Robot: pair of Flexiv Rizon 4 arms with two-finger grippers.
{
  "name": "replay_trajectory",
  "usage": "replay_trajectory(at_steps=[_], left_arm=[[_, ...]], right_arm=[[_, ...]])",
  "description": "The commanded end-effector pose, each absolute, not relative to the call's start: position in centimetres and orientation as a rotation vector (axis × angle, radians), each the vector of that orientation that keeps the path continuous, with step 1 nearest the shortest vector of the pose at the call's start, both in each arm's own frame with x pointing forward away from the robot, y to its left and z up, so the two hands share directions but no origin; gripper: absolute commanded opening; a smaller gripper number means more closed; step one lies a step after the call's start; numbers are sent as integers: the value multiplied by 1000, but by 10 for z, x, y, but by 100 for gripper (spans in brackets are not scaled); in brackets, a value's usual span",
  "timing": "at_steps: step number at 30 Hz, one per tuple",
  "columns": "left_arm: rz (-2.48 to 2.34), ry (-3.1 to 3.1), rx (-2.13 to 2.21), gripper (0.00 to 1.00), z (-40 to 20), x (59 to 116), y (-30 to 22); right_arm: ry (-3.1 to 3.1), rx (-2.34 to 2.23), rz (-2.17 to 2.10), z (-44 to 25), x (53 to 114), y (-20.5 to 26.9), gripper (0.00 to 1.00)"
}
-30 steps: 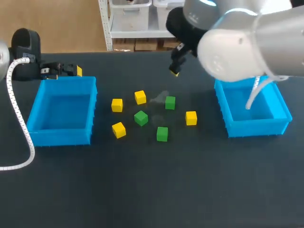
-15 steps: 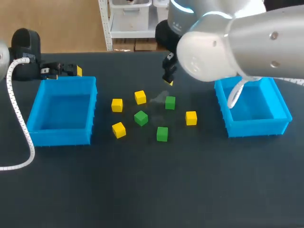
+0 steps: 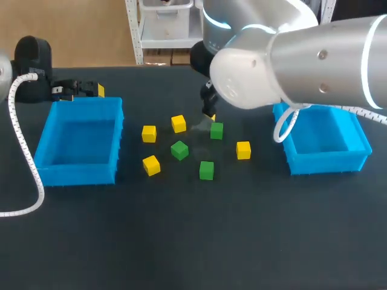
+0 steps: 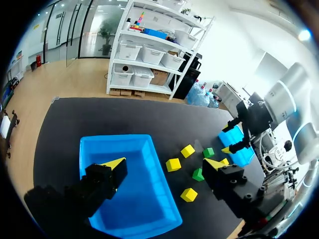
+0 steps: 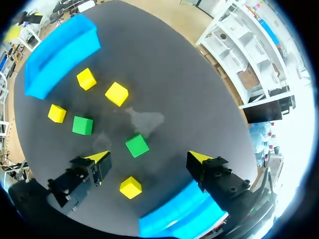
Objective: Put the green cubes in the right bin and the yellow cubes in the left bin.
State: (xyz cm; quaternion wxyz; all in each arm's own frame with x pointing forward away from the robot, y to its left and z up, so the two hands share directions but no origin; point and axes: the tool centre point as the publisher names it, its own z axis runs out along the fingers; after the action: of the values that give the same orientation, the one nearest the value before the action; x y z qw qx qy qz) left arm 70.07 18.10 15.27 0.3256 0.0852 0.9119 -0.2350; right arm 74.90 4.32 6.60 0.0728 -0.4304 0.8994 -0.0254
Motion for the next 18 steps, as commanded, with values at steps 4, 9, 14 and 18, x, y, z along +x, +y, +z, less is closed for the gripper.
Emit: replay_trajectory(at_steps=[4,9,14,18], left_arm=[[-626,2382,228,100,151,700,183],[-626,2382,228,100,151,700,183],[-626,2382,228,100,151,700,183],[-626,2382,228,100,151,700,183]], right_arm=[[2728,-1315,-74,45,753,48,100],[2743,-1330,-74,34,753,54,100],[2737,-1396,-90,25,757,60,100],[2740,-1420,-80,18,759,59,100]])
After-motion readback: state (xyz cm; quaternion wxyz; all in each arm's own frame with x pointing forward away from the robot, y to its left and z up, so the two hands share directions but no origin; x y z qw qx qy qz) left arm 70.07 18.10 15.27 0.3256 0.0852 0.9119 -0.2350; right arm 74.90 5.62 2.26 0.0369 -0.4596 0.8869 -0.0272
